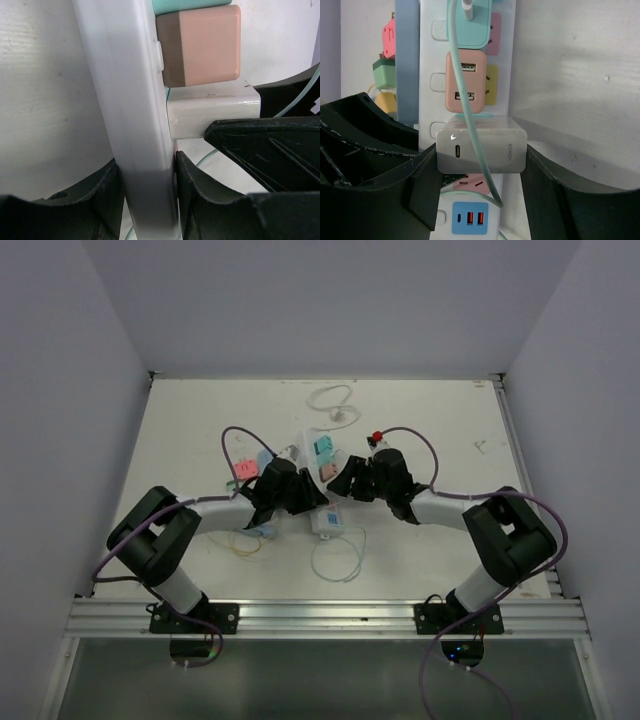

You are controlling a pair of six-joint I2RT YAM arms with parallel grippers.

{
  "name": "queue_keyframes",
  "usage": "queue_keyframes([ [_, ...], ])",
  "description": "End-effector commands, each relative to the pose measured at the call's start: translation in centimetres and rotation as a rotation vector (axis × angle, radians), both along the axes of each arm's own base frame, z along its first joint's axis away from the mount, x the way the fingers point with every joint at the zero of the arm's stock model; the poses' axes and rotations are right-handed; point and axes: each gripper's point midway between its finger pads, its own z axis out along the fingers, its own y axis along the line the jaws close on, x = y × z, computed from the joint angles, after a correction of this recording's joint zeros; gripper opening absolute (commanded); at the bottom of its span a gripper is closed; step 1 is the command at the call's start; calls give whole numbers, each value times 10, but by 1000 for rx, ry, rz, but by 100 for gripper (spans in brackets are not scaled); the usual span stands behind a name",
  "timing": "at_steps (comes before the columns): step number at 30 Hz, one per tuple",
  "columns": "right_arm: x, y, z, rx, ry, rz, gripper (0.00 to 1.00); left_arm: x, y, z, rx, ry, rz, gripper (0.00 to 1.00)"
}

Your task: Pull the plug off the socket

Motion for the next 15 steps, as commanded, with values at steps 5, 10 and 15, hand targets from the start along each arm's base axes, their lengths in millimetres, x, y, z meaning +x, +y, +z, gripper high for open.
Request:
queue_keyframes([
  [5,-17,-21,20,-6,10,-72,0,9,38,-3,162,-68,102,0],
  [10,-17,-37,46,21,-56,-161,0,13,54,10,218,-102,156,0],
  [15,-20,-42,54,46,-71,-187,0,18,66,19,271,-129,192,0],
])
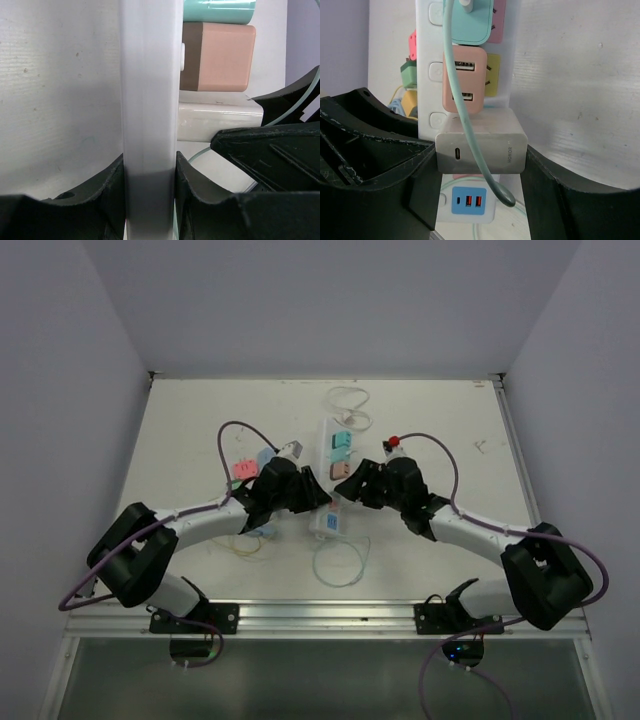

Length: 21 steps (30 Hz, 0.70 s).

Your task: Pull the plug off the socket

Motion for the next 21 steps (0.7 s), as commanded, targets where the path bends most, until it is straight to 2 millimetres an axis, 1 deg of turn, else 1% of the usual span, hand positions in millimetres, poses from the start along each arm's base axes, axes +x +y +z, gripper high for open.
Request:
queue_keyframes([
  [1,9,-22,14,-2,-60,-101,0,34,73,-17,268,-65,255,0],
  [2,10,-23,16,10,-63,-116,0,35,74,-13,264,-73,263,0],
  [3,10,-24,17,18,-67,-125,0,30,79,-18,289,-52,263,0],
  [4,8,-26,18,28,-71,-132,0,30,81,-17,296,-55,270,0],
  [7,8,-30,24,44,-97,-148,0,32,88,-10,314,-70,298,0],
  [8,8,-31,32,61,-120,-148,0,33,89,-4,310,-83,305,0],
  [10,8,-37,33,59,-135,-173,0,34,94,2,320,-98,323,0],
  [11,9,-37,39,68,-155,-173,0,35,95,9,313,-114,328,0],
  [13,9,-37,40,58,-158,-165,0,39,94,21,303,-145,330,0],
  [16,10,-33,36,47,-146,-146,0,43,86,44,239,-208,310,0],
  [17,8,-29,32,41,-127,-121,0,43,84,51,231,-232,295,0],
  [19,11,-29,19,-10,-86,-112,0,46,74,66,179,-279,261,0],
  [20,8,-30,7,-51,-43,-102,0,46,72,71,170,-300,246,0],
  [21,7,-30,0,-74,-22,-92,0,46,70,73,159,-313,236,0],
])
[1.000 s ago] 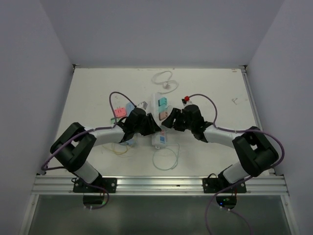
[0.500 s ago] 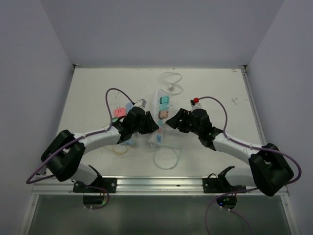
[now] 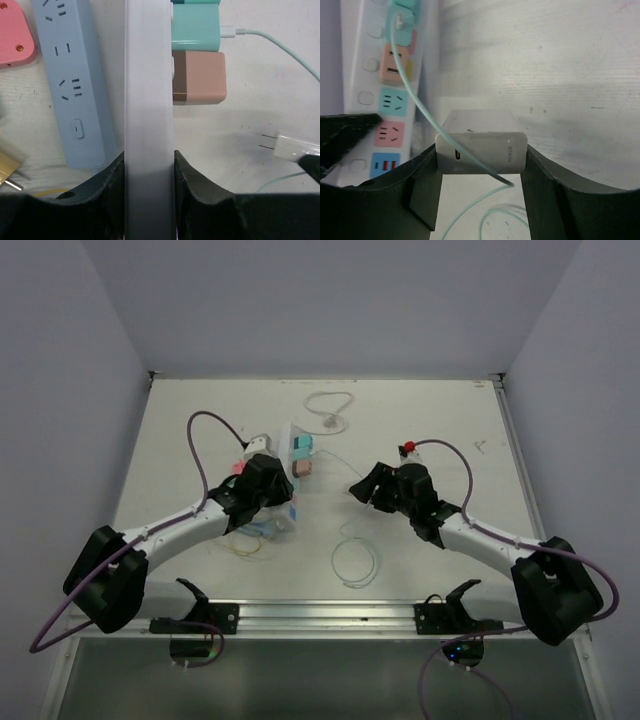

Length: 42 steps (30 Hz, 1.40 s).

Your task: Pull the plug off the socket

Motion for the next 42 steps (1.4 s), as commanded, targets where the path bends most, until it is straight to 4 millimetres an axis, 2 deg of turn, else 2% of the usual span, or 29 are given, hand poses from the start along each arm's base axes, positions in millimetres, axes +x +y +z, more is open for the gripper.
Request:
queue_keyframes([
  [1,9,7,-6,-65,28,45,0,25,-24,65,-127,-238,-67,0],
  [4,2,15,-28,-77,98,101,3,22,-31,68,-168,-276,-115,0],
  [5,3,17,-29,-68,96,110,6,20,-33,69,-174,-290,-135,0],
  [8,-2,20,-36,-65,122,137,21,16,-41,67,-205,-307,-183,0],
  [9,-3,19,-37,-71,124,138,32,16,-43,70,-215,-322,-192,0],
  [11,-3,18,-35,-85,120,142,46,13,-44,62,-217,-310,-206,0],
  [12,-3,17,-33,-87,117,142,59,13,-44,60,-216,-305,-208,0],
  [14,-5,17,-29,-97,115,152,70,11,-45,53,-218,-294,-215,0],
  [15,-4,18,-19,-90,96,155,77,9,-47,50,-224,-288,-226,0],
  [17,-6,16,-12,-97,86,164,81,7,-48,46,-228,-279,-232,0],
  [18,-4,18,0,-89,59,170,84,6,-49,44,-232,-273,-236,0],
  [25,2,22,39,-32,0,156,88,1,-51,33,-240,-242,-247,0],
  [30,14,36,54,65,-24,130,82,-2,-51,30,-239,-236,-243,0],
  [33,24,40,57,94,-25,99,79,-2,-52,32,-245,-240,-241,0],
  [35,29,42,44,84,9,89,79,-2,-54,33,-253,-241,-243,0],
  [38,32,54,41,130,23,110,78,-3,-56,35,-257,-246,-244,0],
  [39,34,58,33,125,44,112,78,-4,-57,34,-259,-245,-246,0],
  [42,38,67,25,140,62,116,77,-4,-57,36,-266,-249,-243,0],
])
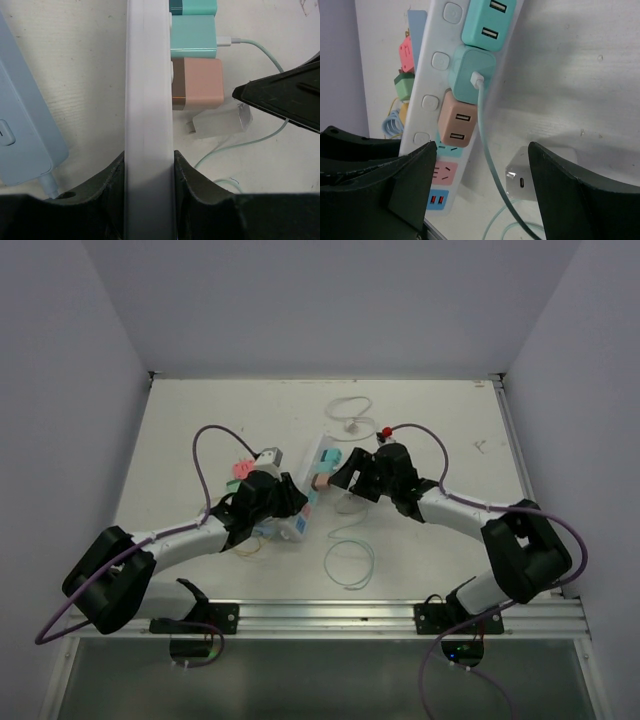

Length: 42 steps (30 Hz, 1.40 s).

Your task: Pull the plug off the socket

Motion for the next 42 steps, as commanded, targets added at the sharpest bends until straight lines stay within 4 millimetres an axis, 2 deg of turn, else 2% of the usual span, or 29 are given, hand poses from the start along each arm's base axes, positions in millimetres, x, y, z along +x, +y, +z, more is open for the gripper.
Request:
queue_keyframes([
  [1,16,23,23,92,-45,11,77,16,-21,48,-139,-145,-9,0],
  [9,25,40,23,113,-44,34,68,14,-19,55,-149,-176,6,0],
  [13,21,53,18,131,-20,62,66,16,-18,60,-153,-196,13,0],
  [19,15,60,10,123,-4,74,55,17,-19,65,-175,-222,15,0],
  [22,15,58,5,113,3,68,47,15,-18,66,-181,-228,12,0],
  [24,15,57,5,109,-2,66,33,13,-17,64,-178,-227,7,0],
  [25,16,57,5,105,-8,66,22,12,-17,65,-182,-226,5,0],
  [27,16,56,5,97,-16,69,11,9,-17,62,-179,-219,-6,0],
  [28,15,56,7,92,-26,77,3,8,-17,61,-179,-216,-10,14],
  [29,15,55,7,89,-30,78,0,6,-17,59,-177,-210,-11,21],
  [30,14,54,8,81,-40,85,0,5,-18,59,-180,-208,-21,36],
  [32,14,54,11,82,-53,96,0,3,-17,57,-173,-197,-27,50],
  [33,12,55,12,82,-60,107,0,2,-17,55,-168,-194,-31,62],
  [35,11,55,17,83,-77,122,0,1,-17,54,-162,-188,-38,73],
  [36,9,56,18,86,-82,135,0,-1,-17,52,-155,-180,-43,82],
  [39,6,58,25,90,-110,168,0,0,-17,49,-128,-171,-45,95],
  [42,4,58,33,92,-138,191,0,3,-19,46,-92,-157,-60,98],
])
